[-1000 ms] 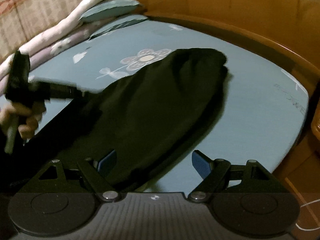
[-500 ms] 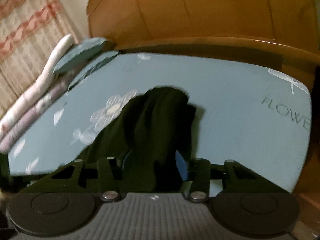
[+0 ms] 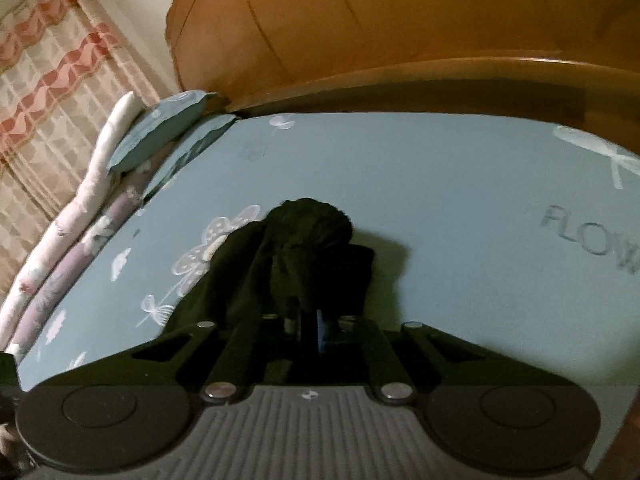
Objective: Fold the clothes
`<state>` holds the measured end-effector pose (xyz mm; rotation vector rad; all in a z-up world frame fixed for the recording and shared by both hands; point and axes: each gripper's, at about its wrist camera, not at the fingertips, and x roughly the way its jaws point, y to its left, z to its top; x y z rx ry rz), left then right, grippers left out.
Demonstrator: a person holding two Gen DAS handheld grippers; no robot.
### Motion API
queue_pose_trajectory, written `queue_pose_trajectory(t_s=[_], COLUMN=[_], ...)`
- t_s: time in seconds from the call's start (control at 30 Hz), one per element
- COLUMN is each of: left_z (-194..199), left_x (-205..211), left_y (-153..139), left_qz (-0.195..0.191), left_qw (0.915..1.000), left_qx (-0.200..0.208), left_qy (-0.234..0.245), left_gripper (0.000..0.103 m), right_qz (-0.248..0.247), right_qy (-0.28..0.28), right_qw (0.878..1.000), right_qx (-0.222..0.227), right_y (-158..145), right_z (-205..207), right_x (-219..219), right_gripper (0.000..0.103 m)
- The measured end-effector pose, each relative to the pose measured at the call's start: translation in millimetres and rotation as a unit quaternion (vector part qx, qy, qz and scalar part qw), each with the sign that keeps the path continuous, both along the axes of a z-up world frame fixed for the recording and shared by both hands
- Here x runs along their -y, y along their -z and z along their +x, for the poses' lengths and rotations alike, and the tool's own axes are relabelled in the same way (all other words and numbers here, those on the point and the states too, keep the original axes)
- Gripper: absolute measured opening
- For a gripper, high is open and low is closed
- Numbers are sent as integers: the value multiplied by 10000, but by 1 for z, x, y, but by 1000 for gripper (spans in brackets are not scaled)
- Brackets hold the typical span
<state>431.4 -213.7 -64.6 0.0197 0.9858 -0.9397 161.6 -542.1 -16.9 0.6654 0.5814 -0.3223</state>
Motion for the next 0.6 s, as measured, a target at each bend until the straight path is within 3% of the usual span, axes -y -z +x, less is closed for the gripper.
queue_pose_trajectory(t_s=[0.13,0.17,0.23,0.3,0.33,0.5,0.6], left_z=[-2,-2,-3,-4,-4,-6,-8], left_x=[3,4,5,4,4,5,7], left_y=[-2,-3,-3,-2,-2,-1,-2], left_qz=[94,130,150,132,127,133,186], left_qw=[9999,9999,9999,9999,9999,9999,9997], left_qx=[31,58,76,75,77,105,166], left_qy=[-27,-5,7,3,1,-27,-4], left_gripper=[28,28,28,28,28,28,28], right_qz=[200,231,293,355,419,1305,1555], right_qy=[67,59,45,30,14,-209,-378], right_qw=[9995,9996,9996,9992,9988,9902,9848], right_qx=[-255,-168,7,182,245,450,674], right_y=[16,14,10,7,7,35,42], right_z=[-2,-4,-7,-10,-11,7,25], right_x=[7,9,13,18,21,50,61], right_gripper=[10,16,33,63,68,71,72])
